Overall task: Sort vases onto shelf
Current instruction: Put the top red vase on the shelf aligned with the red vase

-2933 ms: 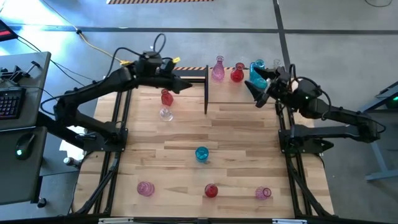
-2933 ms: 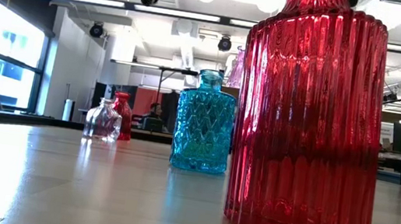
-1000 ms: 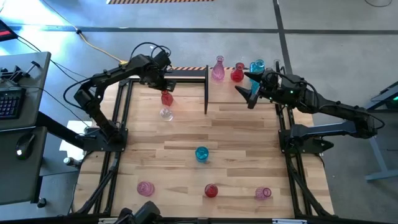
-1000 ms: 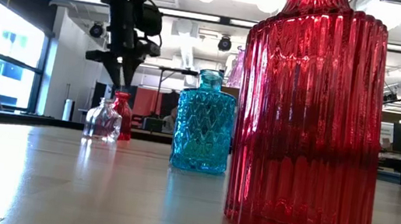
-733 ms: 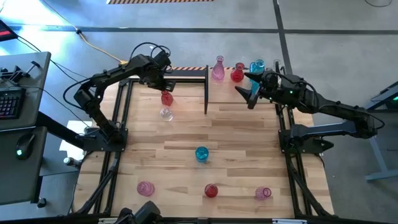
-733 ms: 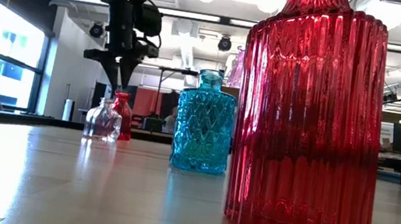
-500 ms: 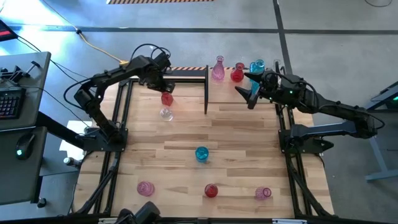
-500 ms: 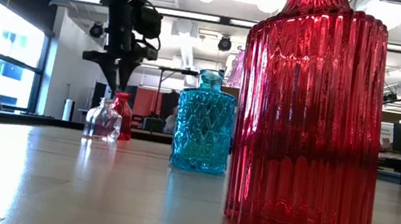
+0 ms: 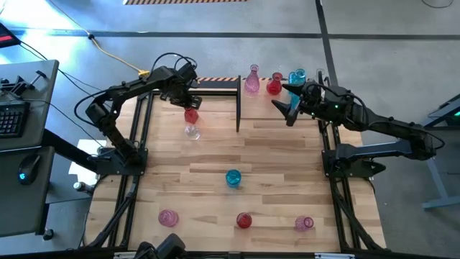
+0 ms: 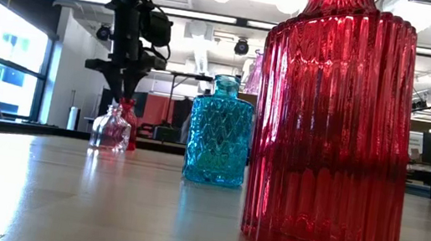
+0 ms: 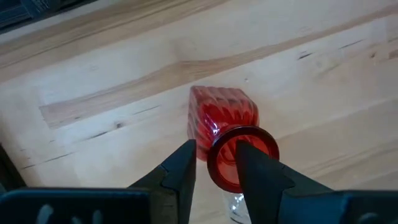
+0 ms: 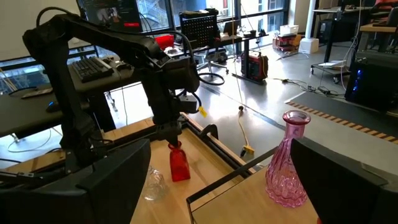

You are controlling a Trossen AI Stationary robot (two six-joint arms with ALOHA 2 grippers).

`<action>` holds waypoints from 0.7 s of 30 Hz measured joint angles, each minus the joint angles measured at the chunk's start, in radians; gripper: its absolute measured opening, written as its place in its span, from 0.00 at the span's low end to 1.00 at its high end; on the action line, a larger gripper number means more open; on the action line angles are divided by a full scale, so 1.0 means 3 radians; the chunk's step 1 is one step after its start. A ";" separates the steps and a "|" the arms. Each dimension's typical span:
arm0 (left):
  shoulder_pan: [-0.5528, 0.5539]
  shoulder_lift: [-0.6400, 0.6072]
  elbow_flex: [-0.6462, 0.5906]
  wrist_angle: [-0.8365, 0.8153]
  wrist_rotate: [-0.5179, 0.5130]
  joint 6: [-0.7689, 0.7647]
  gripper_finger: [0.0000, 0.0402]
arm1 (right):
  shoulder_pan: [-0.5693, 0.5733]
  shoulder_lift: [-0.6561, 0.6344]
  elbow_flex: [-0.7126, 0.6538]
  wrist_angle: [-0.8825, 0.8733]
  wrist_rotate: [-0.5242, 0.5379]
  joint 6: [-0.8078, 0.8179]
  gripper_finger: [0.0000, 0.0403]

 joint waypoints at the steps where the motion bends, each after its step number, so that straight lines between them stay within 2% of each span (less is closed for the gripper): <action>1: 0.0000 0.0000 0.0000 -0.0003 0.0000 0.0000 0.23 | 0.0000 0.0001 0.0000 0.0000 0.0000 0.0000 0.93; 11: 0.0000 0.0000 0.0003 -0.0007 0.0004 0.0004 0.03 | -0.0001 0.0000 0.0000 0.0000 0.0000 0.0000 0.93; 21: 0.0000 0.0000 0.0004 -0.0006 0.0039 0.0009 0.02 | -0.0001 0.0000 0.0000 0.0000 0.0000 0.0000 0.93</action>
